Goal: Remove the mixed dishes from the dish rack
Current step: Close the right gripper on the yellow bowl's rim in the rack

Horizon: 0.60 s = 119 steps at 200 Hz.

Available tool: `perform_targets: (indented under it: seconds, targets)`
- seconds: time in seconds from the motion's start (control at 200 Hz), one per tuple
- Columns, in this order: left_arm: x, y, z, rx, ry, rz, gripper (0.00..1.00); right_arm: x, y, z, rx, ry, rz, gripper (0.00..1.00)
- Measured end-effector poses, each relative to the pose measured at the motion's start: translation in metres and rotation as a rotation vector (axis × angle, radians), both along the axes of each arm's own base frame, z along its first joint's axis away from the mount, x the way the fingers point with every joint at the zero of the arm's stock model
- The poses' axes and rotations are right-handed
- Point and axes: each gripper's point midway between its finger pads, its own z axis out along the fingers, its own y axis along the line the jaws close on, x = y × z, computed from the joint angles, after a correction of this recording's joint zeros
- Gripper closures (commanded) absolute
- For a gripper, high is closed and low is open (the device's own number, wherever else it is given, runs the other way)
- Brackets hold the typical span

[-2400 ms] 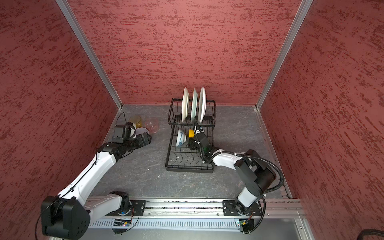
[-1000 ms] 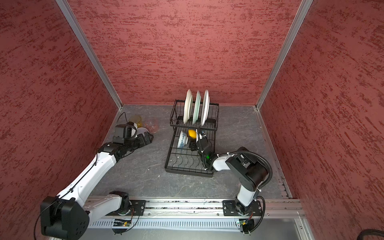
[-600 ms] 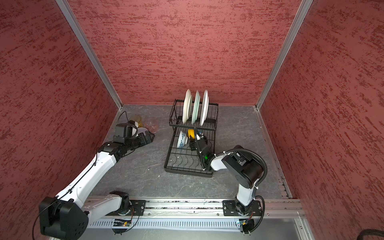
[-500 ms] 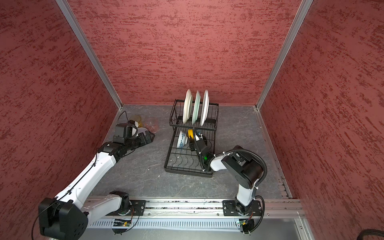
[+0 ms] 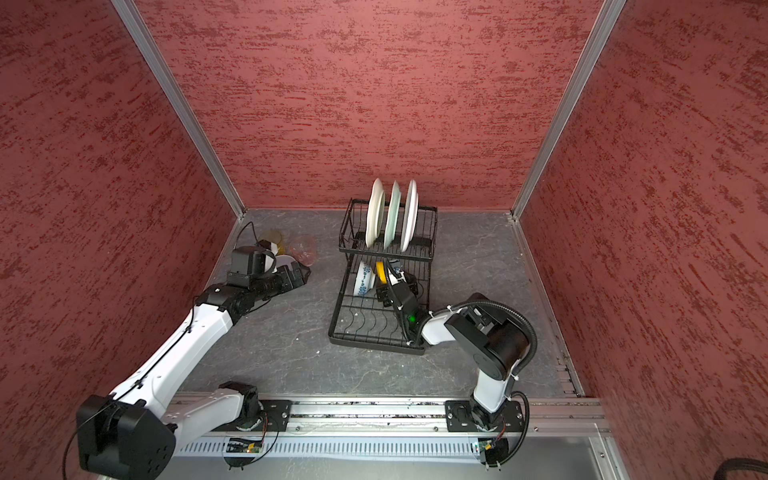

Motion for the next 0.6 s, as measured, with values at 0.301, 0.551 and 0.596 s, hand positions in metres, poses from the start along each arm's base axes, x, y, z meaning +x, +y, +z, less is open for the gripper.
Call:
perform_targets:
  seconds: [0.301,0.551,0.596]
  targets:
    - [0.0,-0.001,0.0,-0.001,-0.001,-0.003,0.01,-0.019,0.0,-0.004,0.038,0.03,0.041,0.1]
    - [0.001,-0.002,0.001,-0.007,-0.007,-0.005,0.01,-0.027,0.008,-0.007,0.064,0.043,0.087,0.1]
    - [0.001,-0.002,0.001,-0.007,-0.007,-0.005,0.0,-0.027,0.01,-0.006,0.069,0.04,0.097,0.1]
